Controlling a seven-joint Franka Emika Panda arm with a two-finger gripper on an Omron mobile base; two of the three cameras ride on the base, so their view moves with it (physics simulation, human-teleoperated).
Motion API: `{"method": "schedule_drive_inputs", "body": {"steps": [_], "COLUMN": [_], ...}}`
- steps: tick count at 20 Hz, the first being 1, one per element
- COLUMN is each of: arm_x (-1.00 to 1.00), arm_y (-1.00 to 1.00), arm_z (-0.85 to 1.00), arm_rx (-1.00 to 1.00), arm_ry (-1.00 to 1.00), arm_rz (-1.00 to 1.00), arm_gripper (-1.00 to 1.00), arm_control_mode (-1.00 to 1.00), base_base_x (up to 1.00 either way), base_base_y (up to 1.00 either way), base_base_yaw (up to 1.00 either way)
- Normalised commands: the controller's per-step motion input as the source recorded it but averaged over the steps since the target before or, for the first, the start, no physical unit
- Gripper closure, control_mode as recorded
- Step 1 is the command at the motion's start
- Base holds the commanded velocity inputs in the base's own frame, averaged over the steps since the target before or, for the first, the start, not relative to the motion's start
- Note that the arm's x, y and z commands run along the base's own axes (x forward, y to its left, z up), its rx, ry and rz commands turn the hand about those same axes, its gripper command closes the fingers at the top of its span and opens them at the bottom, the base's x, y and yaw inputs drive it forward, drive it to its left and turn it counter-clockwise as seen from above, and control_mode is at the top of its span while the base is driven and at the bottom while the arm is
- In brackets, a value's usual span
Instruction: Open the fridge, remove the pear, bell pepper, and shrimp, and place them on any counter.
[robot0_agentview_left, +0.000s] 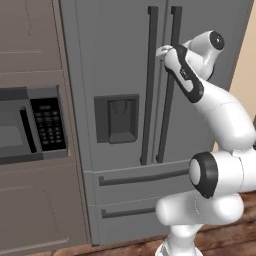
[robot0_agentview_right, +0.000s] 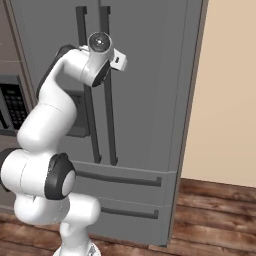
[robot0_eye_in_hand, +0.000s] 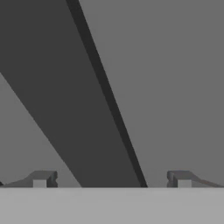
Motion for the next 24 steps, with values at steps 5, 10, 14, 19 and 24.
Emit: {"method": "schedule_drive_inputs", "body": {"steps": [5,10,14,19,24], "arm_x": [0.29,0.00,-0.33,-0.94,-1.00], "arm_y": [0.00,0.00,-0.14,-0.38,-0.69], "arm_z": [-0.11,-0.07,-0.25,-0.04,0.00], "arm_rx": [0.00,0.00,0.00,0.00,0.00], "arm_ry": [0.07,0.00,0.00,-0.01,-0.10], "arm_rz": [0.00,0.00,0.05,0.01,0.03], "arm_gripper": [1.00,1.00,1.00,1.00,1.00], "arm_control_mode": [-1.00,-1.00,-1.00,-1.00,-1.00], "base_base_x": [0.00,0.00,0.00,0.00,0.00], "base_base_y": [0.00,0.00,0.00,0.00,0.00], "base_base_yaw": [0.00,0.00,0.00,0.00,0.00]}}
